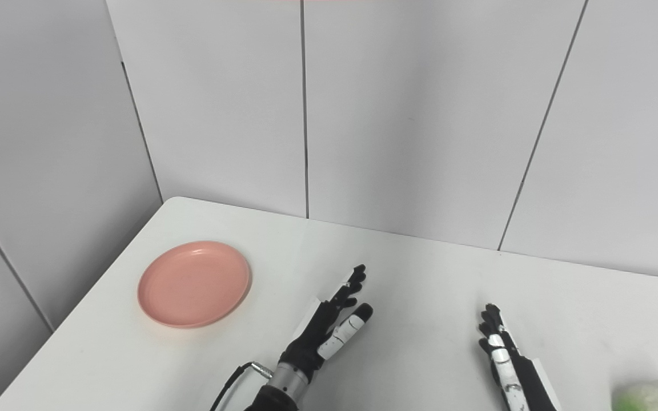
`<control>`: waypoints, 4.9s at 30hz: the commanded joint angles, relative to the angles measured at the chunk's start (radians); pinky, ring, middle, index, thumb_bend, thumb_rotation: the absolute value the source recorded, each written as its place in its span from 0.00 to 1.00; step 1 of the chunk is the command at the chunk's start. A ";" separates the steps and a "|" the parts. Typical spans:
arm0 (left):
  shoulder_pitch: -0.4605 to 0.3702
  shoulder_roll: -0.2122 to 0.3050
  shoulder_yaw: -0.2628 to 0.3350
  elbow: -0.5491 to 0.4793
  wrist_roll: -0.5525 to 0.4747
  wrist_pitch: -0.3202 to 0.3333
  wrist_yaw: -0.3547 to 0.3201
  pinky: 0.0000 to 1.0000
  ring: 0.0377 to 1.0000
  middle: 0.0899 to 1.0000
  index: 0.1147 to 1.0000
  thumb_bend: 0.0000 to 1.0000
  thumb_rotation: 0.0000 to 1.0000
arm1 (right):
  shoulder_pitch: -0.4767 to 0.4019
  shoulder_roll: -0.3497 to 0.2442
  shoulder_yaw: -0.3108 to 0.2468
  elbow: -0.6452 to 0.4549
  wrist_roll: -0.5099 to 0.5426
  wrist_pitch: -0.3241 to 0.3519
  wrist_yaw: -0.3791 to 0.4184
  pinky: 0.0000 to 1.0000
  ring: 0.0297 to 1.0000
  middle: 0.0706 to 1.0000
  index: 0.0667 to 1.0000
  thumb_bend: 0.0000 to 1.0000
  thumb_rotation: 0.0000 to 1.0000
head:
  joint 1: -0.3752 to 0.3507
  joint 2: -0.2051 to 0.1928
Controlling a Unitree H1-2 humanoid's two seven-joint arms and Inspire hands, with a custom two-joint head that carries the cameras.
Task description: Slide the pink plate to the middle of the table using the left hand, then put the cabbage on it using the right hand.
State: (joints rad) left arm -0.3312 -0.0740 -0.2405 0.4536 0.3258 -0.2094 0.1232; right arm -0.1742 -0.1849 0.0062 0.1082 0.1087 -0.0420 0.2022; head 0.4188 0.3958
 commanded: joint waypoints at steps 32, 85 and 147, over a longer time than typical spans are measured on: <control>-0.008 -0.015 0.128 -0.222 -0.250 0.099 -0.127 1.00 0.99 0.99 0.99 0.91 1.00 | -0.032 -0.005 -0.005 -0.014 0.006 0.054 0.004 1.00 1.00 1.00 1.00 0.27 1.00 | 0.006 -0.007; -0.048 0.142 0.419 -0.615 -0.371 0.145 -0.056 1.00 0.99 1.00 1.00 0.89 1.00 | -0.030 -0.022 -0.001 -0.021 -0.038 0.060 0.000 1.00 1.00 1.00 1.00 0.27 1.00 | 0.020 0.001; -0.084 0.285 0.671 -0.324 -0.583 0.102 0.024 1.00 1.00 1.00 1.00 0.87 1.00 | -0.026 -0.038 0.003 -0.041 -0.081 0.063 -0.002 1.00 1.00 1.00 1.00 0.23 1.00 | 0.061 0.030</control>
State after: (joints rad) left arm -0.3735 0.1768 0.4246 0.1402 -0.2492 -0.0681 0.1474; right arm -0.1970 -0.2093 0.0123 0.0792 0.0400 0.0110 0.2093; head 0.4801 0.4249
